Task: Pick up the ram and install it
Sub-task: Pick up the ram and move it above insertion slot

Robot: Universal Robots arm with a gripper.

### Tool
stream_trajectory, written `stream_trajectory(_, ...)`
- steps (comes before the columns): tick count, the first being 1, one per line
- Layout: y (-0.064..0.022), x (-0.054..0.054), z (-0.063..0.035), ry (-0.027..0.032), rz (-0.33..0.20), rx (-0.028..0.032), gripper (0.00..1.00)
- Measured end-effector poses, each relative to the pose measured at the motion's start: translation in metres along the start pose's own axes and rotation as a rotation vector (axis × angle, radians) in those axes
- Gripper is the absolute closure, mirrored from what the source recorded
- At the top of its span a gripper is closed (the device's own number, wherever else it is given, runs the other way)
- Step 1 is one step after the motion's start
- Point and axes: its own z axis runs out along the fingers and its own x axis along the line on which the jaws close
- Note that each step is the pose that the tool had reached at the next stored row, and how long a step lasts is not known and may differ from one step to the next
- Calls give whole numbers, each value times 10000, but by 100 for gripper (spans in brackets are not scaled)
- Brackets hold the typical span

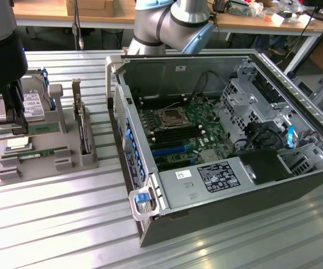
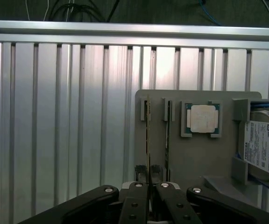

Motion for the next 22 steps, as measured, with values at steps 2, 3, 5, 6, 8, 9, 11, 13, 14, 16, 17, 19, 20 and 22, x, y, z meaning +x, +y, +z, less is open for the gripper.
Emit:
stream_trajectory(2, 1, 0, -10, 0, 0, 0, 87)
stream_trajectory(3, 0, 0, -12, -1, 0, 1, 87)
stream_trajectory(5, 1, 0, -20, 0, 0, 1, 87)
stream_trajectory(6, 0, 0, -23, -1, -1, 1, 87)
stream_trajectory(8, 1, 1, -33, 1, 0, -2, 87)
stream_trajectory(9, 1, 1, -37, 0, 0, -1, 87)
stream_trajectory(11, 1, 1, -44, 0, -1, 0, 87)
stream_trajectory(13, 0, 1, -49, -1, -1, 2, 87)
stream_trajectory(14, -1, 1, -58, -1, 0, 1, 87)
stream_trajectory(16, -2, 1, -69, -1, 0, 1, 87)
stream_trajectory(17, -2, 1, -74, 0, 0, 0, 87)
stream_trajectory(19, -2, 1, -78, 0, 0, 1, 87)
stream_trajectory(20, -2, 1, -82, 0, 0, 1, 87)
stream_trajectory(22, -3, 2, -89, 0, 0, 0, 87)
